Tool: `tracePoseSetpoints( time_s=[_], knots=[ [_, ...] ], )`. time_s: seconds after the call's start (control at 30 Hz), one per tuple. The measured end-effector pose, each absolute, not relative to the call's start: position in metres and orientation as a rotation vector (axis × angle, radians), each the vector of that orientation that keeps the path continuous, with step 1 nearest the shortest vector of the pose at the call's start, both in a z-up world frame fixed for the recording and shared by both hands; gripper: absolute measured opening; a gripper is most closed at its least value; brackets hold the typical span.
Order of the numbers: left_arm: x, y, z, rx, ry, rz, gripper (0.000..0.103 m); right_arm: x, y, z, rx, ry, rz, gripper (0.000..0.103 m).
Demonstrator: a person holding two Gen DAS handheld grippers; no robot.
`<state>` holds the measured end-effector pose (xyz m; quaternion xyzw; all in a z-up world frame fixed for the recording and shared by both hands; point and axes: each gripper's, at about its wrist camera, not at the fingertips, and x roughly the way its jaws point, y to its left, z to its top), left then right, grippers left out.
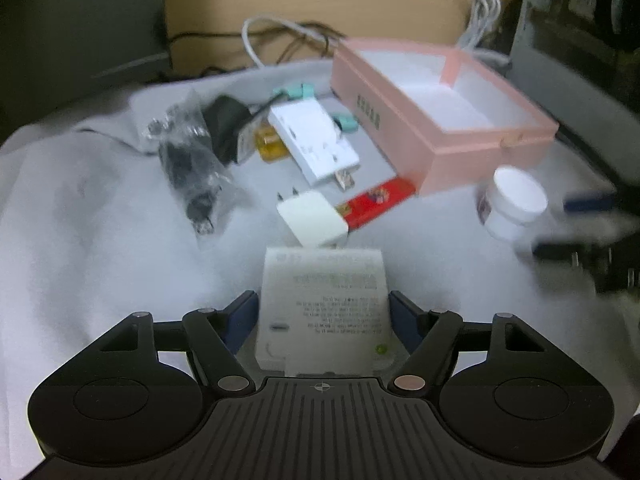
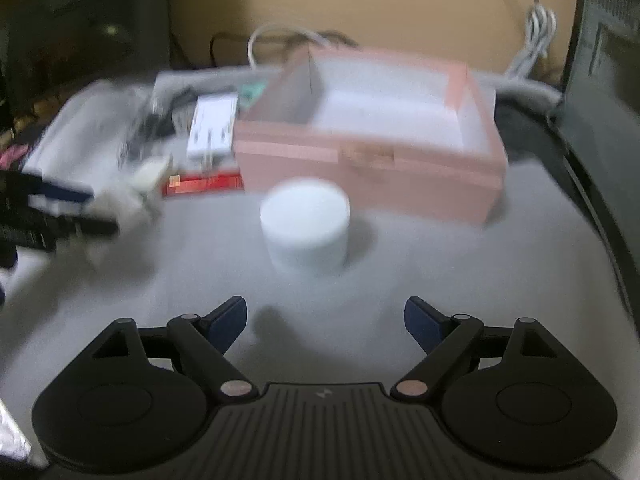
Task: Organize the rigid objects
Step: 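Grasp the white product box with the left gripper while the right gripper regrasps the jar, then lower the white box and the jar into the pink box and open both grippers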
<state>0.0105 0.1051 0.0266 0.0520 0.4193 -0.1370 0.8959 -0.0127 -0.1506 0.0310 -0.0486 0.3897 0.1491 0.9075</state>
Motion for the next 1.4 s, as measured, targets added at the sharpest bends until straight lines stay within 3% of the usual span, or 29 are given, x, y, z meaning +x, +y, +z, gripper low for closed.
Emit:
tracePoseSetpoints(
  time_s=[0.27, 0.37, 0.4, 0.43, 0.77, 0.93, 1.07, 1.2, 1.4],
  knots=[
    [-0.005, 0.105, 0.027, 0.091, 0.792, -0.264, 0.074, 0.021, -0.127, 0.026, -0.151, 0.785, 0.337, 0.084],
    [-0.01, 0.101, 0.027, 0.131, 0.773, -0.251, 0.074, 0.024, -0.129, 0.027, -0.137, 0.76, 0.322, 0.071],
    [-0.012, 0.099, 0.027, 0.141, 0.77, -0.248, 0.073, 0.026, -0.129, 0.028, -0.133, 0.764, 0.327, 0.058],
    [-0.013, 0.097, 0.028, 0.145, 0.774, -0.248, 0.073, 0.027, -0.13, 0.029, -0.126, 0.782, 0.346, 0.054],
    [-0.024, 0.055, 0.078, 0.129, 0.731, -0.421, 0.073, -0.028, -0.169, 0.065, -0.132, 0.793, 0.371, 0.054],
    [0.019, 0.009, 0.139, 0.157, 0.56, -0.504, 0.074, -0.043, -0.196, 0.08, -0.129, 0.755, 0.329, 0.054],
    [0.07, -0.018, 0.179, 0.021, 0.394, -0.557, 0.074, -0.036, -0.21, 0.095, -0.114, 0.696, 0.272, 0.054],
    [0.125, -0.04, 0.156, -0.003, 0.523, -0.483, 0.07, -0.033, -0.216, 0.104, -0.108, 0.655, 0.227, 0.054],
    [0.09, -0.017, 0.117, -0.071, 0.55, -0.47, 0.07, -0.034, -0.231, 0.092, -0.094, 0.698, 0.18, 0.054]
  ],
)
